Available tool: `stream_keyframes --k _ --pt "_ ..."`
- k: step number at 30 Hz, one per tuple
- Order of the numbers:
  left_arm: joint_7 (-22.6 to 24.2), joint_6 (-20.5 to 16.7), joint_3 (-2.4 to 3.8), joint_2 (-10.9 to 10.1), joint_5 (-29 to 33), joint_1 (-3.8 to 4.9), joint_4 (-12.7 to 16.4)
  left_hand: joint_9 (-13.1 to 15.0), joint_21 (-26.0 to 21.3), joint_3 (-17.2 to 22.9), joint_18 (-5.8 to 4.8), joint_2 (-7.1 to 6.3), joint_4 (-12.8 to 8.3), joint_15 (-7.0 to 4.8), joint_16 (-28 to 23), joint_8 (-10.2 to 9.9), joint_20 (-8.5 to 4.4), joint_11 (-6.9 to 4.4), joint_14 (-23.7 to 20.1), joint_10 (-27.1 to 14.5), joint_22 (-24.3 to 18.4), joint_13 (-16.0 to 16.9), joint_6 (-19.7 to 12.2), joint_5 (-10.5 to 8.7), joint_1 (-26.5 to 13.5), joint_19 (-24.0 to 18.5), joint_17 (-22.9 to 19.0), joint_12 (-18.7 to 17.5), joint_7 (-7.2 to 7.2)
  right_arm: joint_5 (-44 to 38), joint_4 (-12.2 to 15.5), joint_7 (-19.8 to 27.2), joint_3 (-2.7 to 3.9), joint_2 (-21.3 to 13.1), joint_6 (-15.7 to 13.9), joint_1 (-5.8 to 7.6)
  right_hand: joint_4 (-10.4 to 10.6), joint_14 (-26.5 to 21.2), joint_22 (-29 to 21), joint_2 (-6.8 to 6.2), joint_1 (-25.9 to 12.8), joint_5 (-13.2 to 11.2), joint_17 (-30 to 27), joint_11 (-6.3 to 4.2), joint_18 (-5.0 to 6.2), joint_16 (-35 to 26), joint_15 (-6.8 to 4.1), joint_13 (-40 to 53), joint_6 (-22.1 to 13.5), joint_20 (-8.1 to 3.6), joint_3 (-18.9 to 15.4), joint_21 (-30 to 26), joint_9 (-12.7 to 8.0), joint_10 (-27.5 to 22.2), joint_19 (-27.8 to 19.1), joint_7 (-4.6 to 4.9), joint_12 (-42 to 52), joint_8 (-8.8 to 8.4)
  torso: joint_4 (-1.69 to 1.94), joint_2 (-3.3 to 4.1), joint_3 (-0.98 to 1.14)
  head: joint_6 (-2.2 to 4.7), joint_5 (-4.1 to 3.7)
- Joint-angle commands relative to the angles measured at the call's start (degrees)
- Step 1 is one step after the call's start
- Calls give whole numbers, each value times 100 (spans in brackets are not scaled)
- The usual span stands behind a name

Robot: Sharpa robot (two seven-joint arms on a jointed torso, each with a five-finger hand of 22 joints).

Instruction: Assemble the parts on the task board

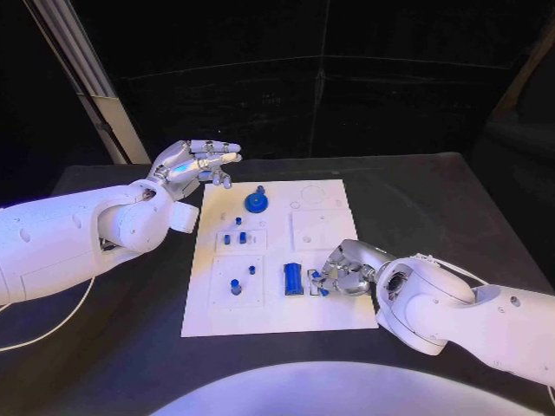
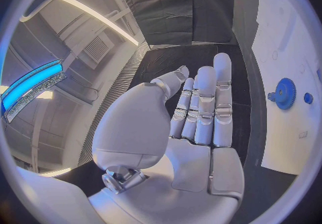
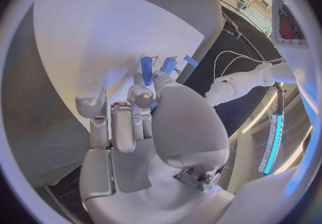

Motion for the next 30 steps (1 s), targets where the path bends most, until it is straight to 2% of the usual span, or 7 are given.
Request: stream_keyframes --k 1,9,16,26,28,30 --pt "10 72 4 11 12 8 11 -7 -39 3 81 58 -24 -3 -2 28 8 17 -56 -41 -6 -9 -33 23 -22 -47 -5 30 5 44 -34 -67 1 46 128 7 -2 424 4 -2 -70 17 488 -15 -19 32 -42 -8 67 -16 26 27 9 44 20 -36 7 26 7 7 0 9 0" --pt "7 69 4 9 12 9 15 -7 -39 3 81 58 -24 -3 -2 28 8 17 -56 -41 -6 -9 -33 23 -22 -47 -5 30 5 -68 -93 -94 1 136 176 8 56 423 0 -3 -208 30 489 -20 -19 31 -49 -22 100 -25 23 24 43 54 16 -43 -19 37 2 14 4 11 15" --pt "4 72 4 9 12 9 15 -7 -39 3 81 58 -24 -3 -2 28 8 17 -56 -41 -6 -9 -33 23 -22 -47 -5 30 5 -138 -115 -103 1 172 174 8 102 423 8 -29 -556 76 493 -27 -21 32 -55 15 166 -33 -136 25 109 85 20 -56 15 69 1 15 6 18 19" --pt "-2 74 4 10 12 9 14 -7 -39 3 81 58 -24 -3 -2 28 8 17 -56 -41 -6 -9 -33 23 -22 -47 -5 30 5 -252 -122 -109 1 179 195 8 108 429 10 65 -978 253 526 -42 -20 47 -67 89 216 -43 -444 20 185 122 20 -77 84 88 -4 18 10 22 14" --pt "-3 73 4 9 12 9 15 -7 -39 3 81 58 -24 -3 -2 28 8 17 -56 -41 -6 -9 -33 23 -22 -47 -5 30 5 -265 -121 -108 1 177 195 8 112 430 8 74 -1087 162 530 -44 -20 49 -67 99 225 -44 -544 17 202 128 19 -81 90 91 -4 19 9 21 12" --pt "-4 73 4 8 12 9 15 -7 -39 3 81 58 -24 -3 -2 28 8 17 -56 -41 -6 -9 -33 23 -22 -47 -5 30 5 -274 -117 -104 1 174 191 8 111 430 13 84 -1232 -151 535 -49 -21 50 -70 110 234 -46 -680 17 222 134 21 -88 95 94 -6 22 8 24 7"
